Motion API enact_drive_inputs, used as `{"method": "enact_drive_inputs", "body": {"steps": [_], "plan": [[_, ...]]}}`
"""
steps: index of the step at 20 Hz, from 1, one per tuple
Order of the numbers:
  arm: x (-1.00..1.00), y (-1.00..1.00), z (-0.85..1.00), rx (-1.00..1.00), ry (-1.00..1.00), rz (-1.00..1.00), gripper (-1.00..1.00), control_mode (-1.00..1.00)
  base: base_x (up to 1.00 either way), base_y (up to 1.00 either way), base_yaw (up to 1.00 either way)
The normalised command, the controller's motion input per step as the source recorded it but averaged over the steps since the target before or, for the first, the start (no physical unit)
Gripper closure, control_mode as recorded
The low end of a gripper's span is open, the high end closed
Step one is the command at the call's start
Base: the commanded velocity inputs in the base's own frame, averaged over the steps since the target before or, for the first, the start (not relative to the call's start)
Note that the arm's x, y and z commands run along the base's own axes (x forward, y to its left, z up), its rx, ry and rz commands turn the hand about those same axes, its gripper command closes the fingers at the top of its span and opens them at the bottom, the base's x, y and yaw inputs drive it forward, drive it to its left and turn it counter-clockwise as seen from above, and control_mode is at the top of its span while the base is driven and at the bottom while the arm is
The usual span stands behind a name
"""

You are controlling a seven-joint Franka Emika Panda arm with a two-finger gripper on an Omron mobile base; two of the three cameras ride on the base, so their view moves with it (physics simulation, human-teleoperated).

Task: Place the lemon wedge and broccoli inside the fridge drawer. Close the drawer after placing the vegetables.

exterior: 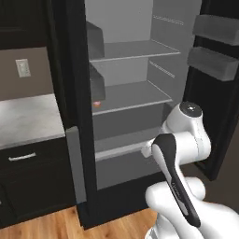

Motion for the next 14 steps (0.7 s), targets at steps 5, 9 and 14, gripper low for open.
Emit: {"method": "enact_drive_inputs", "body": {"steps": [5, 9, 14], "plan": [[0.00, 0.00, 0.00, 0.00, 0.00, 0.00, 1.00, 1.00, 0.45, -0.59, 0.43], [0.00, 0.00, 0.00, 0.00, 0.00, 0.00, 1.00, 1.00, 0.42, -0.49, 0.48], [0.00, 0.00, 0.00, 0.00, 0.00, 0.00, 1.00, 1.00, 0.34, -0.63, 0.46]]}}
